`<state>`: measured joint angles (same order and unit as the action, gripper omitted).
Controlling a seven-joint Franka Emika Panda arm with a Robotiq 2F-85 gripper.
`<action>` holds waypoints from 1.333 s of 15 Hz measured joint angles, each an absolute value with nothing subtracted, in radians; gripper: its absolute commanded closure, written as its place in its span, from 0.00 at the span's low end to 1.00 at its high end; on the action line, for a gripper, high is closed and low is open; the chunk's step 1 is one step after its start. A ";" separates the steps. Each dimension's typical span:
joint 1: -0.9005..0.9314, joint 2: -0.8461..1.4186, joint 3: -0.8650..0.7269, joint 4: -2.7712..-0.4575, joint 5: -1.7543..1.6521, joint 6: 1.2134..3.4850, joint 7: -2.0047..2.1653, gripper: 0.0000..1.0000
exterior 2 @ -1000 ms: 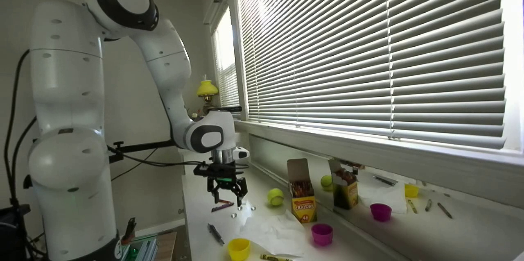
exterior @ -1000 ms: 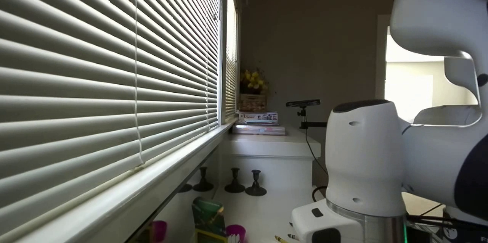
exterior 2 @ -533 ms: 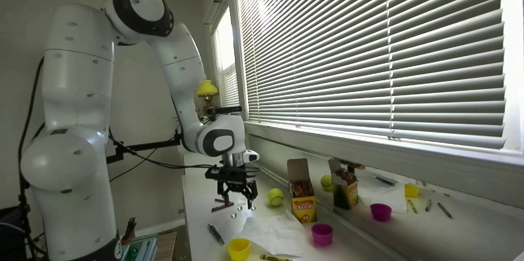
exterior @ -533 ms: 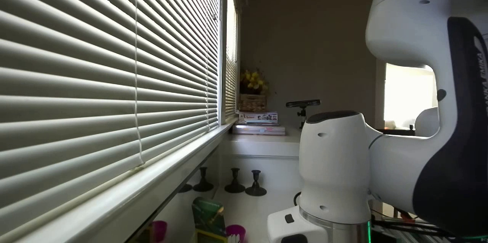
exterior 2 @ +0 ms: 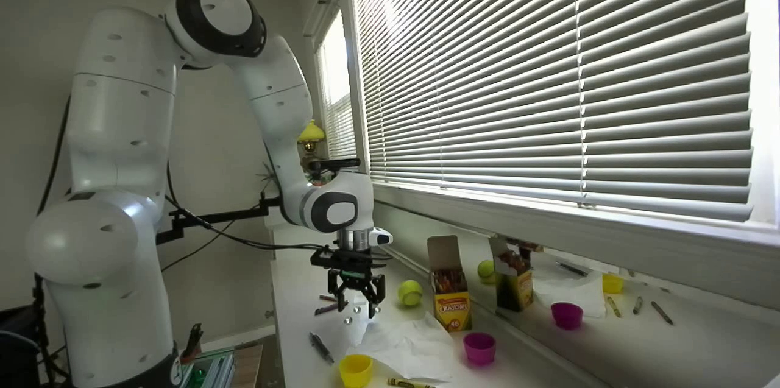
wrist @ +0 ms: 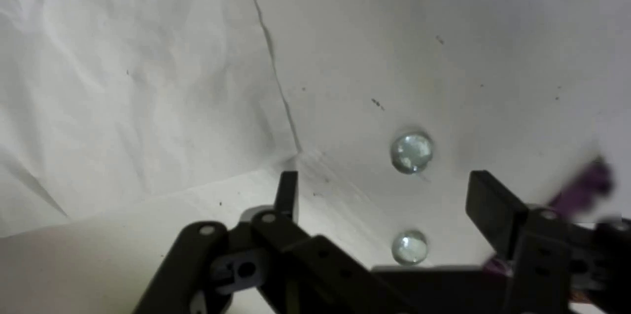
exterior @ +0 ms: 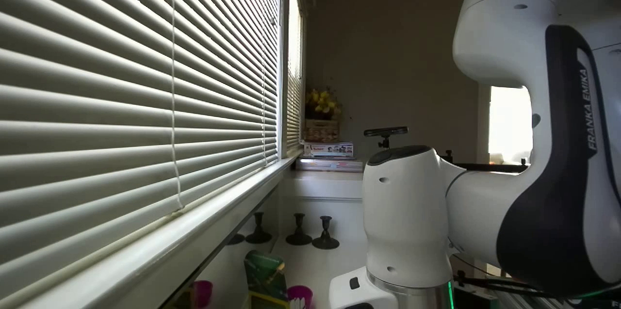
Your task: Move the glass bead to the right
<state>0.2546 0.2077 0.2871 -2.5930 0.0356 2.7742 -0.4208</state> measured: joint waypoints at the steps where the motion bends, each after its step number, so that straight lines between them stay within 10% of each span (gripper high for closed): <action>1: 0.251 0.208 0.287 -2.589 0.035 2.767 -0.421 0.43; 11: 0.248 0.208 0.297 -2.587 0.035 2.716 -0.420 0.53; 16: 0.249 0.208 0.313 -2.587 0.035 2.708 -0.420 0.85; 20: 0.250 0.205 0.316 -2.587 0.033 2.707 -0.420 0.86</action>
<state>0.2505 0.2051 0.3157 -2.5871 0.0333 2.7073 -0.4204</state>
